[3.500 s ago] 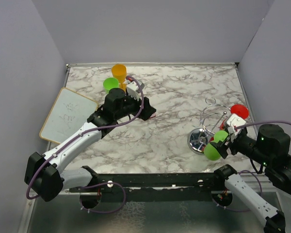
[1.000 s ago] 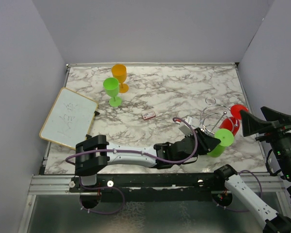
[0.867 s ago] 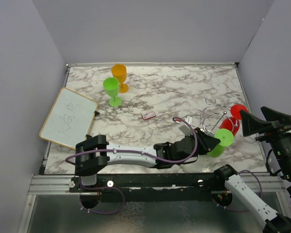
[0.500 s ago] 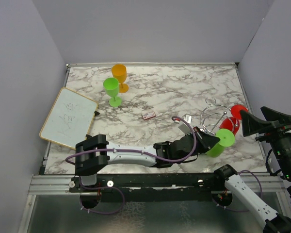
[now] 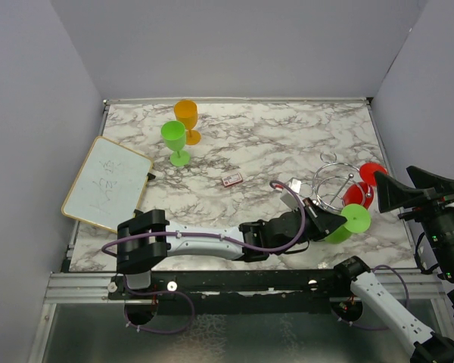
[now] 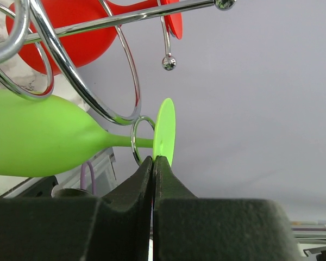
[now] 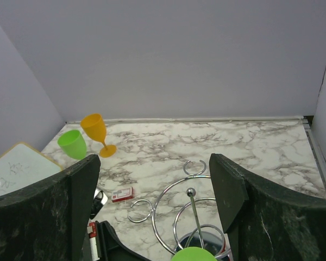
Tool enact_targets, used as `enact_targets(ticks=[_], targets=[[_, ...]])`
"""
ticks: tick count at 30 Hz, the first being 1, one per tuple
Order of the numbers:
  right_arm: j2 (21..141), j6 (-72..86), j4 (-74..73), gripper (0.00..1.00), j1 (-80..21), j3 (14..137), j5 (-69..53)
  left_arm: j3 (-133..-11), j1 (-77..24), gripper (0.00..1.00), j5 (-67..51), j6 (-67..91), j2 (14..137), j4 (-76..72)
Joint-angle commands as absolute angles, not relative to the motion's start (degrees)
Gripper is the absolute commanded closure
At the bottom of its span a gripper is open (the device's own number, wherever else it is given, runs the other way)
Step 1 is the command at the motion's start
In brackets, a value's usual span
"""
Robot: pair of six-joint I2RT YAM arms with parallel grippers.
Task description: Take the wine glass off the wine glass rack
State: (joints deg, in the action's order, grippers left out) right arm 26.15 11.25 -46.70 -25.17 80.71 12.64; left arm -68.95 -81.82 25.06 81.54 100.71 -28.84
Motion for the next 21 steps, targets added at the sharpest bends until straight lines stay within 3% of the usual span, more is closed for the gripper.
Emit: enact_targets(ticks=[1, 21], targets=[[25.48, 10.72, -46.58, 0.18, -25.22, 80.44, 12.85, -68.7, -81.63, 1.0, 23.01, 82.51, 97.91, -32.38], [25.34, 10.1, -46.66, 0.18, -25.16, 79.86, 13.54, -66.82, -81.56, 1.0, 15.44, 85.02, 95.94, -32.43]])
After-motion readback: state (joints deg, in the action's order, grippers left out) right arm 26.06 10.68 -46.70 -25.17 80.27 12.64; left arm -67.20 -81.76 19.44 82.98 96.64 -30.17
